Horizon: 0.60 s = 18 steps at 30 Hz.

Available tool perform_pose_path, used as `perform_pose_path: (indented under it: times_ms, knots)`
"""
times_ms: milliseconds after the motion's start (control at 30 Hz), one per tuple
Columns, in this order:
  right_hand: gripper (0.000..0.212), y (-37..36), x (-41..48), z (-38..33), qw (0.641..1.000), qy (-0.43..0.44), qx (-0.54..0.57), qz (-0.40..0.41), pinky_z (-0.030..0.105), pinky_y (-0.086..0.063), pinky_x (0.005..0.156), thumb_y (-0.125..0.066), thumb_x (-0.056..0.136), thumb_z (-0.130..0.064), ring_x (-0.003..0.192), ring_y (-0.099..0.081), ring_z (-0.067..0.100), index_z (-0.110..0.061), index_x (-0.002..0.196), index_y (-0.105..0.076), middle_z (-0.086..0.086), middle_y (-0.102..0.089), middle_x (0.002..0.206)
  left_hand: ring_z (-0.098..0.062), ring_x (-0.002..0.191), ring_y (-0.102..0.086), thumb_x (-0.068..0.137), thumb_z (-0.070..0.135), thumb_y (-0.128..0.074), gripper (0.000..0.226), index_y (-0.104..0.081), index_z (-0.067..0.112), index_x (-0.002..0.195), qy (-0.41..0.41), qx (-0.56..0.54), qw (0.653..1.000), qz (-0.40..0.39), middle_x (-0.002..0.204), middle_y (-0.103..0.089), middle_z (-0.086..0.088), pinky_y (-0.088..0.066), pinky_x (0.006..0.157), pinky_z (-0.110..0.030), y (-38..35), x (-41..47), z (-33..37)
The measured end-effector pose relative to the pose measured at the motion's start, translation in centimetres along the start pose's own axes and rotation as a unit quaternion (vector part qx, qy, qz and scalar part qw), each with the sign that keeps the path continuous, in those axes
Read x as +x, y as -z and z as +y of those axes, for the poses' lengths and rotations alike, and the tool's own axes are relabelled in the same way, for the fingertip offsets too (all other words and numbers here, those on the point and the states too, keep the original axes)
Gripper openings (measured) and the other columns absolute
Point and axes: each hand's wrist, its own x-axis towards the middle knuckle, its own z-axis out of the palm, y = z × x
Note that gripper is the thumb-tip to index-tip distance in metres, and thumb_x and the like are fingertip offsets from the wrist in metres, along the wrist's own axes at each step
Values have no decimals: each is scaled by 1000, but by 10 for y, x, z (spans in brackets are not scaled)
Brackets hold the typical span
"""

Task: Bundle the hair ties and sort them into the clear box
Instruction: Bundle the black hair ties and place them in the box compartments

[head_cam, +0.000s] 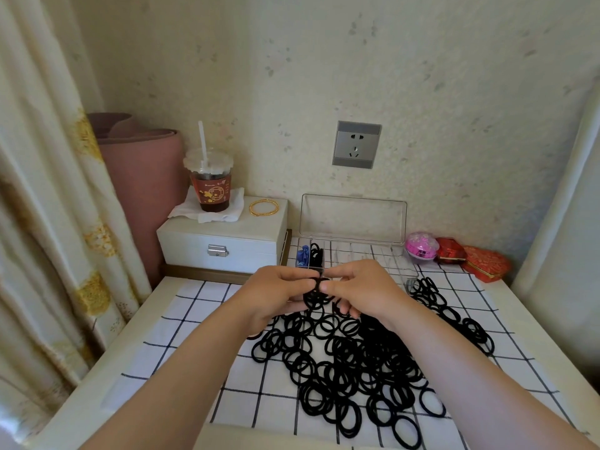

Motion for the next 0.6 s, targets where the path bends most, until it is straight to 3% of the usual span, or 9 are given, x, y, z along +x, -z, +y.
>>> perform_pose_path:
  times_ms: [100,233,300,400,500,600]
  knots:
    - [14,2,-2,0,999,-21,8,-40,21,-45,46,-69,91,-23,49,-52,13,-17,101,-77,5,-61,59,-18,97,-72,92,6,-64,21,-72,14,110,6,-13,999,-34,105,-75,-10,-58,82,-28,1,-2,2]
    - [15,5,-3,-2,998,-33,13,-51,19,-45,45,-68,92,-24,46,-52,11,-13,100,-75,2,-60,56,-14,91,-72,93,9,-63,24,-70,15,115,-10,2,999,-40,104,-75,-9,-58,81,-29,1,-3,3]
    - [15,4,-2,-2,999,-36,22,-30,21,-47,47,-69,91,-27,53,-57,14,-14,97,-76,5,-65,63,-13,88,-72,94,10,-62,25,-66,14,119,-21,-27,999,-37,106,-73,-9,-58,81,-30,-2,-3,5]
    - [14,4,2,-1,997,-38,64,-8,25,-49,50,-71,90,-28,65,-63,20,-15,95,-75,9,-71,72,-20,103,-69,86,13,-73,38,-61,16,123,-28,-13,999,-29,118,-66,-11,-58,83,-31,-4,-3,5]
    - [16,4,2,-3,990,-35,134,-16,26,-49,49,-69,93,-21,58,-65,16,-9,101,-73,11,-74,80,-17,101,-71,77,15,-82,45,-63,18,118,-16,65,997,-37,107,-71,-7,-57,83,-27,-6,-3,-1]
    - [19,4,0,-4,984,-38,176,-19,27,-54,52,-69,93,-17,57,-65,17,-2,104,-71,13,-75,78,-11,85,-72,79,12,-80,35,-67,12,111,-1,88,996,-33,88,-75,-5,-56,74,-20,-8,-3,-5]
